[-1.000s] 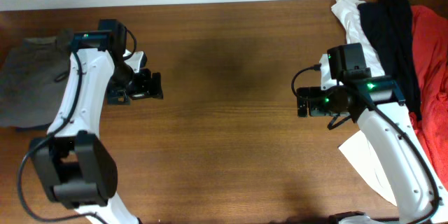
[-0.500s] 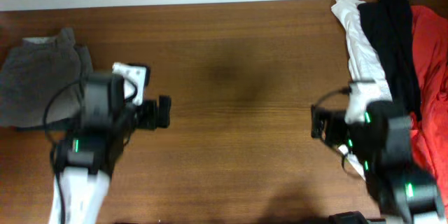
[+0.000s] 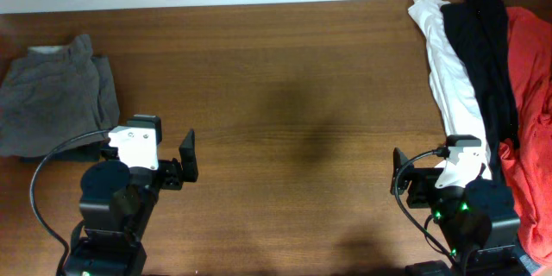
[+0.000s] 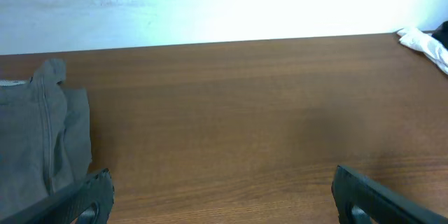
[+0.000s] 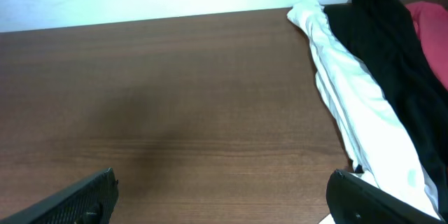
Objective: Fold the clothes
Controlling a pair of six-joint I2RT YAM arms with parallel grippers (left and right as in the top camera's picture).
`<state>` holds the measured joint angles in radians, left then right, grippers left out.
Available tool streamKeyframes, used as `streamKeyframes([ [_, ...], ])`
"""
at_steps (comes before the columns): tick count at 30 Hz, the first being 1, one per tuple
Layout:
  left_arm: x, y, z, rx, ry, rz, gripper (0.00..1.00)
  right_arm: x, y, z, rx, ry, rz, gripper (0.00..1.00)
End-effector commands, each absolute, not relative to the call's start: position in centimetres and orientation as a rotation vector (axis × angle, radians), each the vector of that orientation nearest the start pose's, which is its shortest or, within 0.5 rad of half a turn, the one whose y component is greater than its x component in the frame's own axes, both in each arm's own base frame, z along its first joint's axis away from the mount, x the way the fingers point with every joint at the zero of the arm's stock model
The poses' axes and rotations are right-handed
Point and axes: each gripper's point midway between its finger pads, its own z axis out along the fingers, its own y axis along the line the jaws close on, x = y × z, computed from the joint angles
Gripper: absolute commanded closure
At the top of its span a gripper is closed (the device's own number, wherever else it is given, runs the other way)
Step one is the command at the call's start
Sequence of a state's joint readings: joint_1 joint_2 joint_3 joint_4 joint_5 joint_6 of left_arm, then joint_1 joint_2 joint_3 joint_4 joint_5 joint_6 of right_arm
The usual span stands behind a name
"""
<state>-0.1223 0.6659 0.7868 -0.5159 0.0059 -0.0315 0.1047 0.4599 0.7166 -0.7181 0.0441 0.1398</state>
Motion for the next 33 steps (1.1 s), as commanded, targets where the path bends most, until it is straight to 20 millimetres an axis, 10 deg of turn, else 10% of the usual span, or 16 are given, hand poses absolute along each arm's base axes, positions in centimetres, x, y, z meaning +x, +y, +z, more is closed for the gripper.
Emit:
streamKeyframes([
  [1, 27.4, -3.3, 26.6, 0.081, 1.979, -0.098, 0.01, 22.4, 1.3, 23.9, 0.085, 2.036, 0.099, 0.01],
  [22, 27.4, -3.3, 26.6, 0.082, 1.978, -0.098, 0.01, 22.0, 1.2, 23.6, 0.076, 2.029, 0.092, 0.01],
  [33, 27.4, -3.3, 26.6, 0.082, 1.978, -0.098, 0.01, 22.5, 2.3, 19.1, -0.016, 1.712, 0.136, 0.01],
])
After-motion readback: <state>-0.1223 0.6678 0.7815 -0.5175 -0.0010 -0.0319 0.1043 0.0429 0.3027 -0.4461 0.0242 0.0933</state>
